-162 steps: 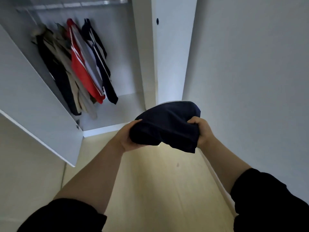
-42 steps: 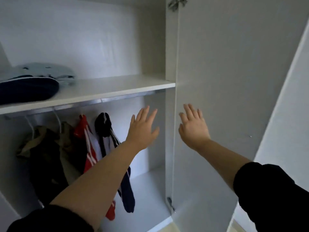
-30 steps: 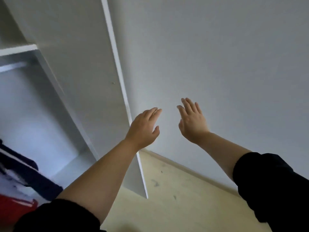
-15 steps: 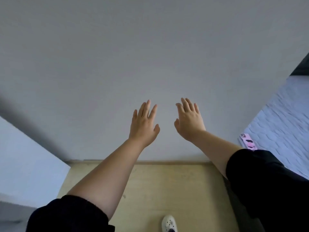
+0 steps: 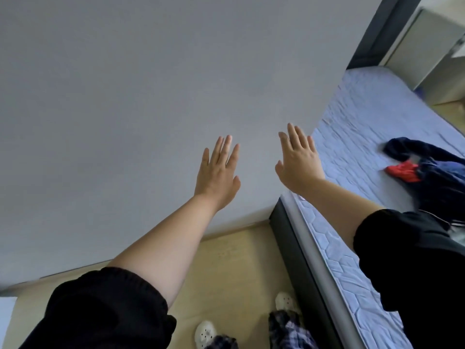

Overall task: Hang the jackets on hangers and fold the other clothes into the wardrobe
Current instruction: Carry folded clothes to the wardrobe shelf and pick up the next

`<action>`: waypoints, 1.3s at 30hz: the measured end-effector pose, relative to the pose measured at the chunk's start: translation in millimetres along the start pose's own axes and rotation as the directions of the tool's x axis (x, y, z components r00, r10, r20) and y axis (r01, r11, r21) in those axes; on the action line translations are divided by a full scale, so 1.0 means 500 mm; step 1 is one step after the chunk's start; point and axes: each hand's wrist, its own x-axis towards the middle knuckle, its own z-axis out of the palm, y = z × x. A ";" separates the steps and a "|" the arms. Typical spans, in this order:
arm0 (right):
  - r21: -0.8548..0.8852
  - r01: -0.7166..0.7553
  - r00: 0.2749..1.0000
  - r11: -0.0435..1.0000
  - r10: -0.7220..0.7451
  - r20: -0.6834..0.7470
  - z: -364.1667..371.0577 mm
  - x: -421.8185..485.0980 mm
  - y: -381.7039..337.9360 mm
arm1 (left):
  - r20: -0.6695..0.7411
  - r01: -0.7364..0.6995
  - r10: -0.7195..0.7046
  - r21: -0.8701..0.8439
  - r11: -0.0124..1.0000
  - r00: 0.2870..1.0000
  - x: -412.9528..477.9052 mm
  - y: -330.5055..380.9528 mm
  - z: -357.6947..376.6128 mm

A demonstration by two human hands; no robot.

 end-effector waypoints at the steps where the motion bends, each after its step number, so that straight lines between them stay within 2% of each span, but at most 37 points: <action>1: 0.002 -0.008 1.000 1.000 0.008 0.005 0.002 0.010 0.033 | 0.009 0.002 -0.002 -0.003 1.000 1.000 0.022 0.028 0.011; 8: 0.021 0.016 0.998 1.000 -0.018 0.066 0.065 0.100 0.271 | -0.011 0.016 -0.017 -0.061 0.998 1.000 0.196 0.237 0.099; 11: 0.044 -0.016 0.995 0.999 0.012 0.096 0.119 0.121 0.375 | -0.075 -0.043 0.034 -0.127 0.991 0.997 0.261 0.317 0.156; 16: 0.052 -0.067 0.984 0.996 0.057 0.166 0.245 0.101 0.506 | -0.115 -0.147 0.125 -0.209 0.967 0.985 0.317 0.426 0.286; 22: 0.047 -0.099 0.986 0.994 0.092 0.138 0.440 0.074 0.604 | -0.153 -0.196 0.165 -0.211 0.958 0.974 0.347 0.506 0.475; 27: 0.056 -0.123 0.985 0.991 0.115 0.129 0.636 0.025 0.661 | -0.136 -0.071 0.035 -0.273 0.959 0.990 0.332 0.551 0.667; 30: 0.063 -0.126 0.984 0.990 0.116 0.133 0.740 0.000 0.689 | -0.084 -0.025 0.005 -0.238 0.971 0.996 0.316 0.580 0.772; 34: 0.110 -0.176 0.981 0.978 0.166 0.097 0.842 -0.033 0.748 | 0.040 -0.038 0.040 -0.053 0.998 0.998 0.339 0.620 0.869; 39: 0.115 -0.166 0.985 0.979 0.158 0.073 0.895 -0.081 0.869 | 0.028 -0.073 0.073 -0.011 0.997 0.997 0.359 0.741 0.927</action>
